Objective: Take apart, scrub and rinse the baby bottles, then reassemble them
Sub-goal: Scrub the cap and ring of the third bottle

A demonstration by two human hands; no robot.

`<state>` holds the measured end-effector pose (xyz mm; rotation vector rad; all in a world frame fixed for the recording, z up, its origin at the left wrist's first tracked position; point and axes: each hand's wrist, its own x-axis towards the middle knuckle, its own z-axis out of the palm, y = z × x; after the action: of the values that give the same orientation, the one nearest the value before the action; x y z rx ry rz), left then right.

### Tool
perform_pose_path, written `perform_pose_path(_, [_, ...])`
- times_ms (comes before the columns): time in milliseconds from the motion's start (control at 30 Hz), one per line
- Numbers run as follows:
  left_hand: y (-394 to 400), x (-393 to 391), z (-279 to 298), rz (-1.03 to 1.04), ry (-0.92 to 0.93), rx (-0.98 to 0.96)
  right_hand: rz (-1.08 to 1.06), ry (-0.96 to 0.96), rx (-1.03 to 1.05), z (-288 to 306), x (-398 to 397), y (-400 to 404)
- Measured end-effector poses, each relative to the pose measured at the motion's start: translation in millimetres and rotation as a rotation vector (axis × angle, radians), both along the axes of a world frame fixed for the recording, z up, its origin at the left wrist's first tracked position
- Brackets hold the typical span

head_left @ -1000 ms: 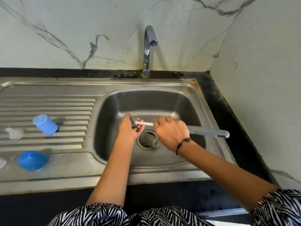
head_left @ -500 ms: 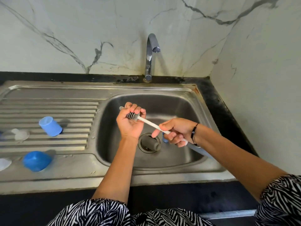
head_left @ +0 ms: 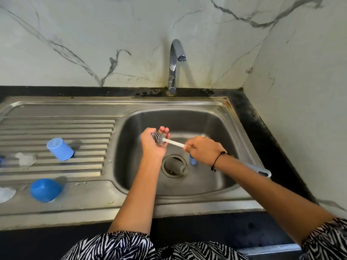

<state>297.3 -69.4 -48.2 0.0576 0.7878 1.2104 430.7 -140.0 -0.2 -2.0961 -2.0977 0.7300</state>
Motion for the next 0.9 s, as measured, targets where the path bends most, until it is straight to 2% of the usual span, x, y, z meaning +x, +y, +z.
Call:
perform_pose_path(67, [-3,3,2,0.066,-0.083,0.061,-0.143,0.371,-0.196,2,7,6])
perform_pose_path(133, [-5,2,7,0.121,-0.175,0.169,-0.236,0.620,-0.449,7,19,6])
perform_pose_path(200, [-9,0,14,0.127,-0.252,0.298,-0.226,0.742,-0.616,10,28,2])
perform_pose_path(267, [-9,-1,15,0.103,-0.258,0.307,-0.222,0.759,-0.622,8,27,3])
perform_pose_path(300, [-7,-1,12,0.072,-0.204,0.235,-0.218,0.668,-0.521,7,24,3])
perform_pose_path(333, [-4,-1,8,0.024,-0.097,0.135,-0.187,0.495,-0.364,8,20,3])
perform_pose_path(400, [2,-1,-3,-0.108,0.200,-0.069,-0.006,-0.108,0.016,4,14,1])
perform_pose_path(433, [4,0,-7,-0.164,0.308,-0.145,0.105,-0.387,0.222,-4,11,-2])
perform_pose_path(467, [4,0,-10,-0.187,0.353,-0.193,0.197,-0.588,0.378,-10,8,-7])
perform_pose_path(533, [5,1,-10,-0.145,0.353,-0.208,0.267,-0.721,0.548,-15,4,-14])
perform_pose_path(567, [5,1,-10,-0.105,0.331,-0.192,0.270,-0.696,0.505,-14,3,-14])
perform_pose_path(667, [5,0,-13,0.017,0.210,-0.096,0.127,-0.410,0.187,-6,-1,-13])
perform_pose_path(700, [5,-1,-13,0.043,0.168,-0.053,0.065,-0.246,0.090,-4,-1,-11])
perform_pose_path(767, [6,-3,-12,0.075,0.046,0.053,-0.135,0.266,-0.126,-5,1,-4])
perform_pose_path(833, [3,-6,-5,0.079,-0.093,0.202,-0.303,0.691,-0.443,-3,8,-4])
perform_pose_path(900, [0,-9,3,0.067,-0.193,0.328,-0.316,0.855,-0.653,-2,19,-6])
